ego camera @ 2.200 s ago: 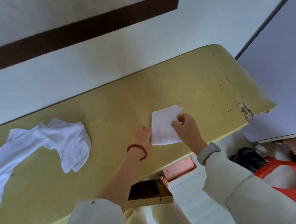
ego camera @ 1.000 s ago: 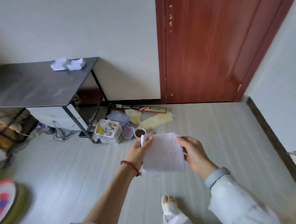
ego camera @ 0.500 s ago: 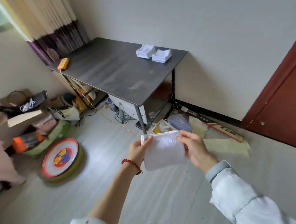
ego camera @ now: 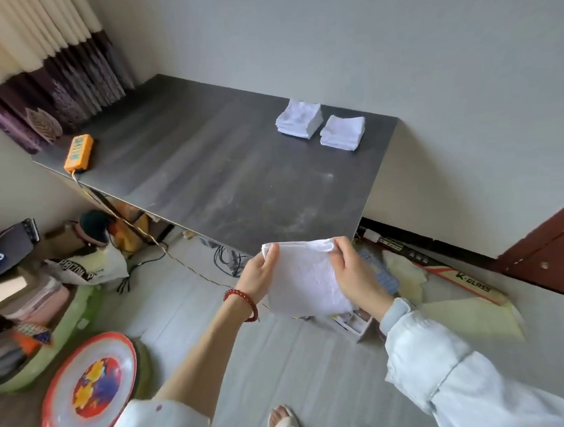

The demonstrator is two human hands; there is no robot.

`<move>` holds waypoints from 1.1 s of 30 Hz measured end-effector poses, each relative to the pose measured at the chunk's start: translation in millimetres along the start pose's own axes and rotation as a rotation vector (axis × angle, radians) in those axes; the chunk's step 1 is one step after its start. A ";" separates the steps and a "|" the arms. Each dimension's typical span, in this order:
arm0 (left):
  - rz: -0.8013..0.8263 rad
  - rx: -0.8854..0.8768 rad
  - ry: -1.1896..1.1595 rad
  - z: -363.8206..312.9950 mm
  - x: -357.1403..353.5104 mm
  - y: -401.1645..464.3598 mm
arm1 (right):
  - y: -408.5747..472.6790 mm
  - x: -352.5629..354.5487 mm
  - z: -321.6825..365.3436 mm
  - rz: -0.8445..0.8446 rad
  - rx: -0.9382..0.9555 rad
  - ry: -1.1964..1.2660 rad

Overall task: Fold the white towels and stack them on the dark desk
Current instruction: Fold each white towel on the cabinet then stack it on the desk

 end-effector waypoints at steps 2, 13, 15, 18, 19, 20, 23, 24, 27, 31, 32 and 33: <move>0.181 0.128 -0.273 -7.9 18.2 33.5 | 33.1 -9.6 8.4 -0.073 -0.008 0.032; 0.324 0.220 -0.108 -74.4 33.2 227.8 | 210.0 19.0 -13.8 -0.201 -0.422 0.219; 0.339 0.176 -0.063 -92.3 26.6 262.3 | 241.1 33.8 -15.7 -0.200 -0.472 0.293; 0.356 0.112 -0.014 -117.6 20.3 310.0 | 281.7 56.7 -11.3 -0.207 -0.481 0.373; 0.350 0.094 -0.003 -126.8 18.6 327.4 | 296.3 65.3 -8.9 -0.221 -0.464 0.377; 0.338 0.072 0.020 -136.2 16.5 345.2 | 311.7 74.6 -7.1 -0.246 -0.445 0.369; 0.282 -0.027 0.119 -166.5 6.7 406.2 | 367.2 101.0 -3.1 -0.339 -0.384 0.302; 0.263 -0.066 0.151 -174.9 2.2 428.0 | 386.7 108.3 -3.3 -0.378 -0.371 0.275; 0.221 -0.138 0.212 -191.5 -13.1 492.0 | 444.2 123.4 -12.9 -0.498 -0.349 0.197; 0.189 -0.174 0.264 -188.8 -36.5 559.6 | 502.3 131.0 -50.8 -0.569 -0.367 0.104; 0.183 -0.182 0.277 -186.1 -41.3 570.7 | 511.4 130.6 -62.0 -0.579 -0.379 0.090; 0.179 -0.188 0.293 -182.8 -45.8 580.6 | 518.4 129.8 -72.7 -0.585 -0.396 0.073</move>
Point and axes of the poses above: each hand's wrist, its own y-axis towards the middle knuckle, its own x-axis out of the back of the hand, z = x × y, the point moved 1 cm from there along y, towards the middle knuckle, and after that the axes turned 5 degrees about z, right-handed, at the moved point
